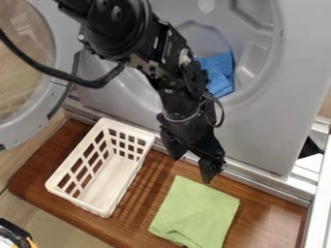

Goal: Move the green tablecloth from the top of the table to the white basket

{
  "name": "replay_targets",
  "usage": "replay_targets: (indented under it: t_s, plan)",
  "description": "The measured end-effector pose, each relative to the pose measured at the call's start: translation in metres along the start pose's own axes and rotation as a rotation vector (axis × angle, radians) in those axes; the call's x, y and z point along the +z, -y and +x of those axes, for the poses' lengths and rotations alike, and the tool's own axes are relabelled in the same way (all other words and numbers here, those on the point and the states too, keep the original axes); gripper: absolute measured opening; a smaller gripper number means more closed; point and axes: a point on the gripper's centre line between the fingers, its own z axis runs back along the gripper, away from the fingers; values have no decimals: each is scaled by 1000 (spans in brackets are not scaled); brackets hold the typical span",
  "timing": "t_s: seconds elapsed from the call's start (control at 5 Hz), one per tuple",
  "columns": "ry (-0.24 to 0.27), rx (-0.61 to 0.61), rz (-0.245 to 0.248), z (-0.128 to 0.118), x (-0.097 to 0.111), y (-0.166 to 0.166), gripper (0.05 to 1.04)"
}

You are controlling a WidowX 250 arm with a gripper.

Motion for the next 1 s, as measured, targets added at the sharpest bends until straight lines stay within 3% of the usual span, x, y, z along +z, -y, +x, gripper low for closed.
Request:
replay_targets:
  t_s: [0.4,0.8,1.0]
  plan:
    - [-72,21,-16,-19,-25,1,999]
    - [-78,29,-45,-41,-58,1,999]
    - [-70,15,-18,-45,-72,1,999]
